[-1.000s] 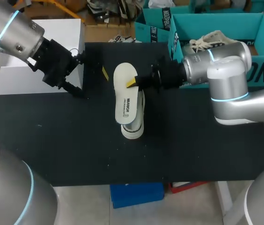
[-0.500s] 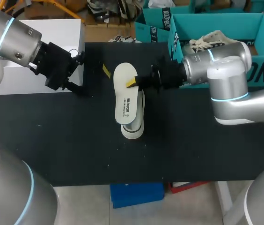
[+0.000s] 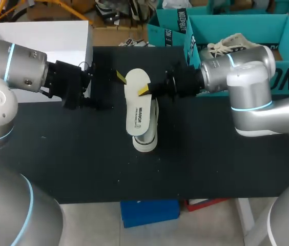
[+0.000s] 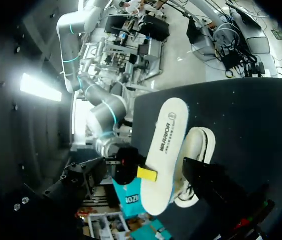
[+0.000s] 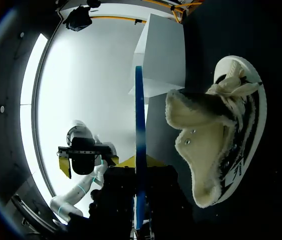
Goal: Take the shoe out of the shoebox, open the shoe tongue, remove and reinsert the insole, then place the shoe into the shoebox
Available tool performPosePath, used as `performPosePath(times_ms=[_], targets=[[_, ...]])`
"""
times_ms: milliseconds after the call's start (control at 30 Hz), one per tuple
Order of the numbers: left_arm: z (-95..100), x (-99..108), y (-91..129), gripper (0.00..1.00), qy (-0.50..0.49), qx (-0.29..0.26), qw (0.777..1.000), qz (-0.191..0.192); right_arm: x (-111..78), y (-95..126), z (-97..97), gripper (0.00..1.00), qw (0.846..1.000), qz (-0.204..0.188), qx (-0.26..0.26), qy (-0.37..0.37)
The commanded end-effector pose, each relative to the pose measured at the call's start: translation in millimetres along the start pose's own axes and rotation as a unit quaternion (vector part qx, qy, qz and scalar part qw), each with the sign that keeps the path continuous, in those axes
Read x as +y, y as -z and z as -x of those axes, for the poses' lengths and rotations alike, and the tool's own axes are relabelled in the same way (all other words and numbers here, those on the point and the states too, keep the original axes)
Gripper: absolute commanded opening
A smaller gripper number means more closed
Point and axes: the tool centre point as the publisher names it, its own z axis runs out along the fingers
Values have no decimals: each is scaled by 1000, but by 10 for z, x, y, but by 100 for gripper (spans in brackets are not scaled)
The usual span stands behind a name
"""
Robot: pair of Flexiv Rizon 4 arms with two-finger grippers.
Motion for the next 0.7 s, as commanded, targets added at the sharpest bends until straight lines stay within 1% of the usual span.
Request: performPosePath(times_ms=[33,600,633,700], targets=[[-121,43,-42,100,48,-47,997,-47,0,-14,0,0,1000,1,-1,0],[-121,43,-42,100,48,-47,997,-47,0,-14,0,0,1000,1,-1,0],[-155,57,-41,100,50,-54,996,-44,0,-14,0,0,1000,1,-1,0],[-257,117,-15,100,60,-85,993,-49,0,-14,0,0,1000,1,-1,0]])
